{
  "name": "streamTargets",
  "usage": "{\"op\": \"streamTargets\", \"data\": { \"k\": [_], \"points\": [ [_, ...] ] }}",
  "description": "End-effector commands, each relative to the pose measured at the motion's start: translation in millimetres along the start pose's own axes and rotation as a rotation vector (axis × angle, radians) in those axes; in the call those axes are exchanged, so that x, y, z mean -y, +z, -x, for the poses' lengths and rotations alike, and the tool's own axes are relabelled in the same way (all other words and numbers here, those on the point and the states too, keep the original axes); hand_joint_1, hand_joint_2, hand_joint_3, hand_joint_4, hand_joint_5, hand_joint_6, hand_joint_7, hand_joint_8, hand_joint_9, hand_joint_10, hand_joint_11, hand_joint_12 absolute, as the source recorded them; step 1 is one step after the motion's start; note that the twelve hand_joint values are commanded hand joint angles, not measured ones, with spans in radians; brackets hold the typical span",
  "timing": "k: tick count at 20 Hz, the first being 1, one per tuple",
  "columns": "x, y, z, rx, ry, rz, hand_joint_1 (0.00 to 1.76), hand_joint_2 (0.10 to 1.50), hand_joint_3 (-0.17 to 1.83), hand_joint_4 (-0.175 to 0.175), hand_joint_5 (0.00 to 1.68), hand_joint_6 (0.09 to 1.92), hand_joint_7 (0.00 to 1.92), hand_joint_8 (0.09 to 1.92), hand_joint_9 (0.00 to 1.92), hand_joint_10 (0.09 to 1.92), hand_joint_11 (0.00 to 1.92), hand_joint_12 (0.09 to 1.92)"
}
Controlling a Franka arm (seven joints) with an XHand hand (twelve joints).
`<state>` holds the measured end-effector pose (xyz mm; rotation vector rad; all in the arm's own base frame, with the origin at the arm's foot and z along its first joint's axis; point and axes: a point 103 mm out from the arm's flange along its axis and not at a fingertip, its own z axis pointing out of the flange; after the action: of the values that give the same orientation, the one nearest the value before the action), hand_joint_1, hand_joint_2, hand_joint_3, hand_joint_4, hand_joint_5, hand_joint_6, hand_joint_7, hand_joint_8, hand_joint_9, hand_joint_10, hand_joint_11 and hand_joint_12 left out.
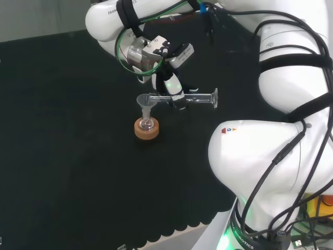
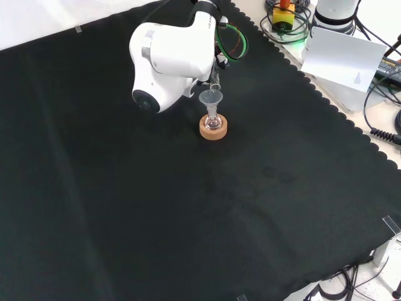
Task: Pour the water from the graduated cylinder into the round-bottom flask.
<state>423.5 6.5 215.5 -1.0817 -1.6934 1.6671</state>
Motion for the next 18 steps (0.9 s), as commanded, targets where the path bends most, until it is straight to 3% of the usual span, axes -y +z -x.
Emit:
{"op": "streamTargets", "data": {
  "k": [1,8,18],
  "points": [
    [0.3,-0.1,-0.2,0.001,0.007,-0.003,1.14,1.12,-0.01,-0.145,0.99,1.00,1.31,0.27,1.51,0.09,1.39,0.67],
    [0.9,-1.4,-1.3,-0.006,0.006,0.004,1.14,1.12,-0.01,-0.146,0.99,1.00,1.31,0.27,1.51,0.09,1.39,0.67],
    [9.4,-10.8,-12.3,-0.030,-0.032,0.100,1.14,1.12,-0.01,-0.146,0.99,1.00,1.31,0.26,1.51,0.09,1.39,0.66]
  ]
}}
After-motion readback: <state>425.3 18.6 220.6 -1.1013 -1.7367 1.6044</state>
